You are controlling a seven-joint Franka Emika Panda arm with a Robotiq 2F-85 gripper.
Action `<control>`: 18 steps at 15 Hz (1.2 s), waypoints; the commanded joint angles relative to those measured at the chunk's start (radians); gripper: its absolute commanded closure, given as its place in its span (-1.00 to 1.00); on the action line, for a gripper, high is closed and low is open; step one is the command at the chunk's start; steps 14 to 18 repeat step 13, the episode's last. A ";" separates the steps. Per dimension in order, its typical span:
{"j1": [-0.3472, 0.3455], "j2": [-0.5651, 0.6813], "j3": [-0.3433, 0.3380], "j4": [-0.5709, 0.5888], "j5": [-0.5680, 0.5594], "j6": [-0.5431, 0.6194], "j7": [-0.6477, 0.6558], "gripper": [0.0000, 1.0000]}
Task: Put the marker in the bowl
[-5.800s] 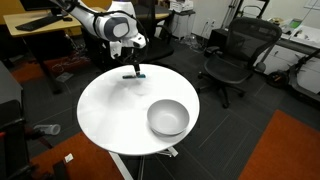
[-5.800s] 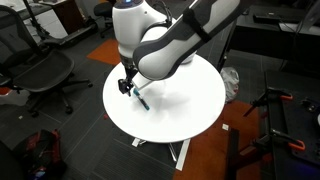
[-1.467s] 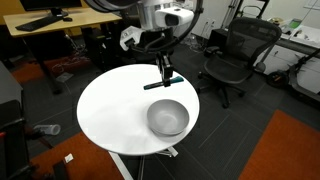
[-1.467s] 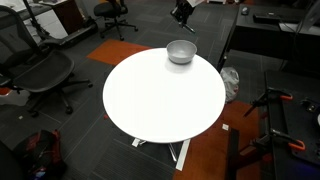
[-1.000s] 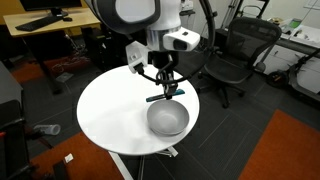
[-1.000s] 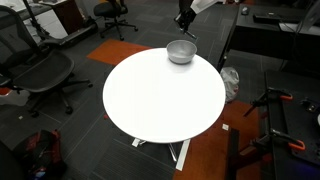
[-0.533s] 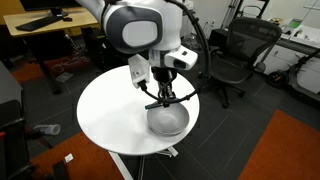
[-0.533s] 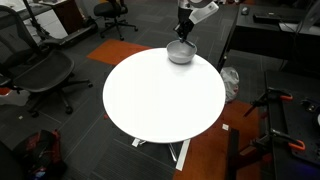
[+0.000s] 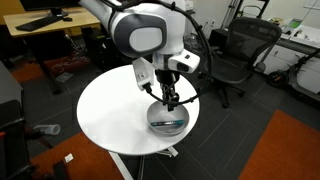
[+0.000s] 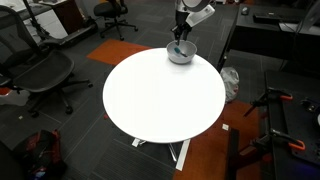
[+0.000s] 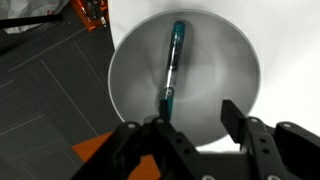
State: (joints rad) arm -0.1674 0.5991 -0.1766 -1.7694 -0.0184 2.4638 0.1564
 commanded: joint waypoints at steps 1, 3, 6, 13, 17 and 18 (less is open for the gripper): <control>-0.010 0.008 0.012 0.025 0.020 -0.001 -0.020 -0.77; -0.009 0.006 0.012 0.024 0.020 0.003 -0.019 -1.00; -0.014 0.004 0.020 0.024 0.026 -0.006 -0.030 -1.00; 0.003 0.004 0.005 0.012 0.005 -0.002 -0.004 -1.00; 0.003 0.004 0.005 0.012 0.005 -0.002 -0.004 -1.00; 0.003 0.004 0.005 0.012 0.005 -0.002 -0.004 -1.00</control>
